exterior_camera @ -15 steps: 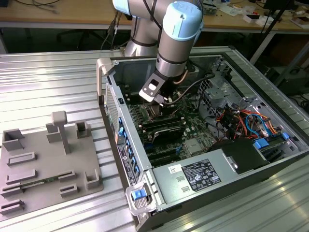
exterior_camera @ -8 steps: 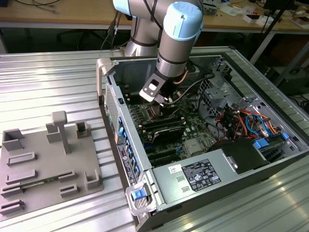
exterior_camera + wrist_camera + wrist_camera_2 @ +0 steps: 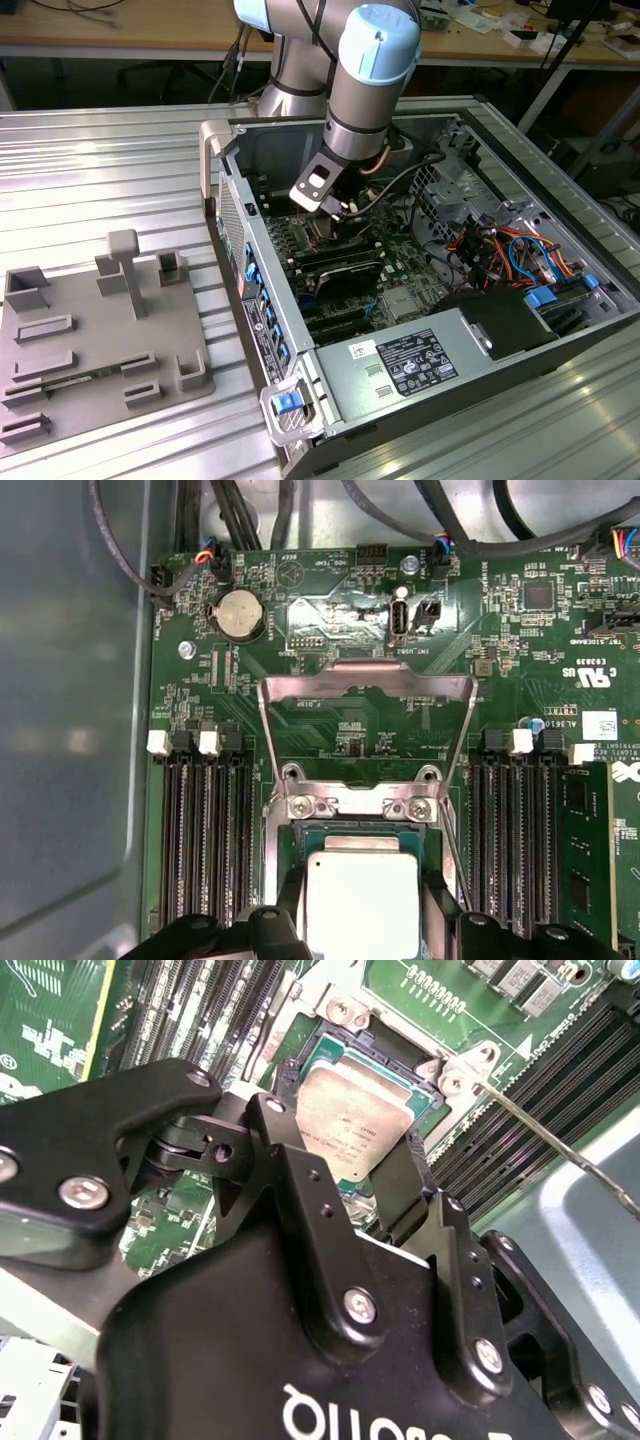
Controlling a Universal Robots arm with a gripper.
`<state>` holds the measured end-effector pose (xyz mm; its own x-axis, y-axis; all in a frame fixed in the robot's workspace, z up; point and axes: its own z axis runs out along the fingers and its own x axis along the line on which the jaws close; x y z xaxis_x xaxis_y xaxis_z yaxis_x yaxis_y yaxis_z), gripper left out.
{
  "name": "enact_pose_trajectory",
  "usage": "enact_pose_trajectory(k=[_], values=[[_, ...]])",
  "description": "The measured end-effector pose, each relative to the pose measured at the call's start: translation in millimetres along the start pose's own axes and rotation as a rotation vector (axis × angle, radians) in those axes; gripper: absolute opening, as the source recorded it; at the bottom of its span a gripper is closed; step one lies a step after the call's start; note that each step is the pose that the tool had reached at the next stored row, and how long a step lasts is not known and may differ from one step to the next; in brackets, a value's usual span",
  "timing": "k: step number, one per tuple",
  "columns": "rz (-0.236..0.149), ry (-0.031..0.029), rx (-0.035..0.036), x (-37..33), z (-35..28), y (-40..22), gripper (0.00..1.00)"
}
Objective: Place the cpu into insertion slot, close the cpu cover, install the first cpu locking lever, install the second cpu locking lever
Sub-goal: 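Place the cpu into insertion slot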
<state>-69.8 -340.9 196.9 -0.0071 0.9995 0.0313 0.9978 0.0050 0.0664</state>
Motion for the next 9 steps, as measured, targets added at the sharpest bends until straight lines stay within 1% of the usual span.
enact_pose_trajectory(k=[4,9], values=[[0.001,-0.0006,0.0005,0.1,-0.1,-1.3,0.54],[0.008,-0.0006,0.0013,0.6,0.1,-0.1,0.54]])
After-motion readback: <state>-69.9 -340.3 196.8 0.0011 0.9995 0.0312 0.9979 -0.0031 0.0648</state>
